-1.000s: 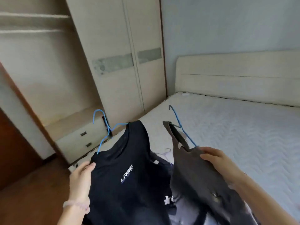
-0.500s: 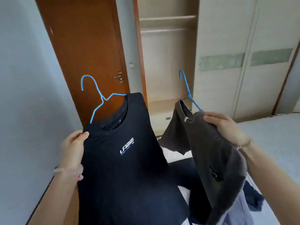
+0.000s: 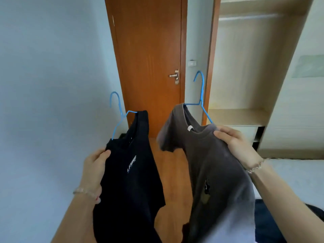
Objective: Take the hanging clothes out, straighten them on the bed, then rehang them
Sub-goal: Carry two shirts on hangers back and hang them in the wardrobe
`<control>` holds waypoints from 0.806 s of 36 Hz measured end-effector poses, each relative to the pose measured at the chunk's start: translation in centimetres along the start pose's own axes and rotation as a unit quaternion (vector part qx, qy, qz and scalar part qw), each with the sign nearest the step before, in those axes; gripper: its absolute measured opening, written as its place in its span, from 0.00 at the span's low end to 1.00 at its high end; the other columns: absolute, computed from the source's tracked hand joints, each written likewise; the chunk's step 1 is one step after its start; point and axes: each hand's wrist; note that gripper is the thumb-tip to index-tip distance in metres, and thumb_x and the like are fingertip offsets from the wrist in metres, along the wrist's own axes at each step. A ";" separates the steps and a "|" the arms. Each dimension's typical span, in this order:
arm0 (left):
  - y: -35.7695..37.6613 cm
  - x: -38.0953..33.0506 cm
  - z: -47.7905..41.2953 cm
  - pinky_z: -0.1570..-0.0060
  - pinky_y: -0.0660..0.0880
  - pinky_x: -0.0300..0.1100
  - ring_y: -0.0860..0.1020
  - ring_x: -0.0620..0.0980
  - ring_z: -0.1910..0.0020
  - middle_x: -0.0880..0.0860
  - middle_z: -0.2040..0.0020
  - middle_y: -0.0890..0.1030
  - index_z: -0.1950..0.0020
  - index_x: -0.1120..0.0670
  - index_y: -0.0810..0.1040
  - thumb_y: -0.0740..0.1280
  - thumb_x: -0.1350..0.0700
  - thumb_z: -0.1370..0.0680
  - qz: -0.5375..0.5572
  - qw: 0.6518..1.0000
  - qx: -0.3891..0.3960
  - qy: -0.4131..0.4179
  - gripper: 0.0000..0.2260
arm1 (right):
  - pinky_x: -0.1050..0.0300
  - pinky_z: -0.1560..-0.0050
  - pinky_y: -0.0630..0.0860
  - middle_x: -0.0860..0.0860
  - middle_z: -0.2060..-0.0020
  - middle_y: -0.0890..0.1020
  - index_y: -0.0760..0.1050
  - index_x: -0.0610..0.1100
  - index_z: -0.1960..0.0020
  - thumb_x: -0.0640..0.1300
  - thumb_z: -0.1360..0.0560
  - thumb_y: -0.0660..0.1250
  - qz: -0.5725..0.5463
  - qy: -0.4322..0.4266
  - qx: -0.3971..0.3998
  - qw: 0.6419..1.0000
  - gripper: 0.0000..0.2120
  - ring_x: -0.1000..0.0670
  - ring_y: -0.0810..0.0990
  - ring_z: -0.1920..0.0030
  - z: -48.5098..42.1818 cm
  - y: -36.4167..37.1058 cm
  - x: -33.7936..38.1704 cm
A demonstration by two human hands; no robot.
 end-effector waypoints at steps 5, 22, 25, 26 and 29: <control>-0.2 3.7 -6.5 0.52 0.75 0.47 0.78 0.54 0.58 0.56 0.59 0.82 0.49 0.60 0.80 0.62 0.62 0.22 -0.091 0.995 0.015 0.024 0.08 | 0.71 0.57 0.77 0.57 0.66 0.86 0.81 0.46 0.57 0.35 0.18 0.60 0.032 0.041 -0.003 0.999 0.15 0.62 0.82 0.63 -4.8 3.1 -3.8; 14.2 7.4 -27.2 0.59 0.75 0.39 0.78 0.53 0.57 0.49 0.63 0.82 0.57 0.51 0.80 0.64 0.61 0.23 -0.100 0.991 0.082 0.033 0.08 | 0.73 0.57 0.78 0.54 0.61 0.86 0.83 0.41 0.51 0.36 0.18 0.60 0.015 0.081 -0.078 0.994 0.13 0.57 0.82 0.57 -23.5 0.9 -11.3; 19.1 8.2 -31.4 0.63 0.72 0.38 0.78 0.49 0.61 0.41 0.70 0.82 0.62 0.45 0.79 0.64 0.62 0.23 -0.103 0.987 0.121 0.021 0.13 | 0.70 0.56 0.77 0.51 0.59 0.85 0.83 0.41 0.50 0.35 0.18 0.61 0.008 0.086 -0.104 0.991 0.12 0.56 0.81 0.56 -28.4 -0.5 -13.4; 20.7 8.4 -32.9 0.63 0.72 0.39 0.78 0.48 0.61 0.40 0.70 0.82 0.64 0.45 0.79 0.64 0.62 0.23 -0.106 0.985 0.135 0.013 0.15 | 0.71 0.57 0.77 0.52 0.60 0.85 0.83 0.41 0.51 0.35 0.18 0.61 0.012 0.087 -0.112 0.990 0.12 0.57 0.81 0.58 -30.1 -0.9 -14.0; 25.5 9.7 -37.0 0.64 0.75 0.33 0.78 0.47 0.61 0.40 0.68 0.83 0.65 0.44 0.82 0.65 0.63 0.24 -0.125 0.977 0.173 0.011 0.17 | 0.74 0.61 0.75 0.57 0.65 0.85 0.82 0.48 0.54 0.35 0.18 0.61 0.036 0.093 -0.126 0.987 0.14 0.62 0.81 0.64 -34.6 -2.0 -16.0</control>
Point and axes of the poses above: each hand's wrist, its own z-axis away from the middle knuckle, its own y-axis out of the palm, x = y × z
